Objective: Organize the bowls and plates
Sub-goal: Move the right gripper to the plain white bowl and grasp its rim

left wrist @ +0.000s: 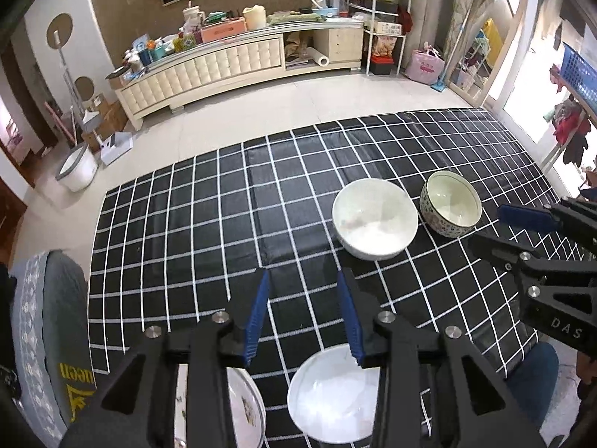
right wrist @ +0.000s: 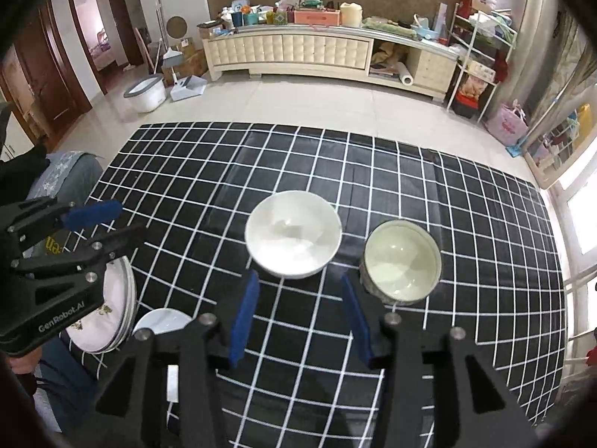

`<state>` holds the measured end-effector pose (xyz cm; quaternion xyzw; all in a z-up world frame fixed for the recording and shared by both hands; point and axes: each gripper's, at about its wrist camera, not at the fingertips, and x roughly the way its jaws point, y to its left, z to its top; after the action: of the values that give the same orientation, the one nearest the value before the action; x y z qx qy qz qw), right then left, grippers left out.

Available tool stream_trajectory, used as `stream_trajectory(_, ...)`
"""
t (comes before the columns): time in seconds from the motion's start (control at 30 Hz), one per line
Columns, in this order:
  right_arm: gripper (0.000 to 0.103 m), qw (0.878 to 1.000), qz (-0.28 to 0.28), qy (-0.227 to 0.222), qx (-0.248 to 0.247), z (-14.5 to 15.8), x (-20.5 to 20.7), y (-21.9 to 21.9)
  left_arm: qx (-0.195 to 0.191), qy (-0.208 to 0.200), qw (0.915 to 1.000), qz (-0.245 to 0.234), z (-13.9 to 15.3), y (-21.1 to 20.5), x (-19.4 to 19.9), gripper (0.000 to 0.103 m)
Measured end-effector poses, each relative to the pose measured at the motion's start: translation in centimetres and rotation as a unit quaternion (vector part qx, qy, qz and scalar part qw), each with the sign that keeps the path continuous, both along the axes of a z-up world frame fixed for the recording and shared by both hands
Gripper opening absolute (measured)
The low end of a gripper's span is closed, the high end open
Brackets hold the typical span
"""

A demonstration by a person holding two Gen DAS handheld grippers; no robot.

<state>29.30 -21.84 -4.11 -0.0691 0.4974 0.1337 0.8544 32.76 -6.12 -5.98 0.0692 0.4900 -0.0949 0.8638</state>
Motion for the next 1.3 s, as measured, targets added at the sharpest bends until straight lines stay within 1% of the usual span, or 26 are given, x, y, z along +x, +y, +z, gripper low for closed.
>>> stream_trajectory(0.1, 0.051, 1.0, 0.001, 0.005, 0.004, -0.3, 1.2, -0.3, 0.009, 0.001, 0.9999, -0.009, -0.2, -0.8, 1.3, 0.035)
stream_trajectory(0.3, 0.051, 1.0, -0.003, 0.021, 0.011, -1.6, 3.5, -1.0, 0.003, 0.018, 0.9996, -0.02, -1.2, -2.3, 4.2, 0.035)
stream_trajectory(0.4, 0.051, 1.0, -0.006, 0.028, 0.01, -2.5, 4.7, -1.4, 0.009, 0.026, 0.9995, -0.018, -2.2, -2.9, 5.7, 0.035)
stream_trajectory(0.5, 0.051, 0.999, -0.009, 0.039, 0.01, -3.7, 5.8, -1.7, 0.001, 0.042, 0.999, -0.015, -3.3, -3.1, 7.2, 0.035)
stream_trajectory(0.63, 0.051, 0.998, -0.014, 0.053, 0.012, -5.1, 6.9, -2.2, 0.011, 0.054, 0.9984, -0.011, -4.9, -3.4, 8.8, 0.035)
stream_trajectory(0.7, 0.051, 0.998, -0.015, 0.056, 0.011, -5.7, 7.4, -2.3, 0.004, 0.064, 0.9979, -0.011, -5.7, -3.4, 9.5, 0.035)
stream_trajectory(0.97, 0.051, 0.997, -0.005, 0.076, 0.005, -8.2, 8.4, -2.3, 0.015, 0.084, 0.9962, -0.018, -8.8, -3.9, 11.0, 0.035)
stream_trajectory(1.1, 0.051, 0.997, -0.001, 0.077, 0.007, -8.8, 8.9, -2.2, 0.017, 0.092, 0.9954, -0.023, -9.8, -4.4, 11.5, 0.035)
stream_trajectory(1.2, 0.051, 0.997, 0.009, 0.079, 0.005, -9.2, 9.4, -2.0, 0.011, 0.098, 0.9947, -0.029, -10.4, -4.8, 11.7, 0.035)
stream_trajectory(1.3, 0.051, 0.997, 0.018, 0.075, -0.005, -9.4, 9.8, -1.6, 0.022, 0.102, 0.9942, -0.029, -11.1, -5.0, 12.1, 0.035)
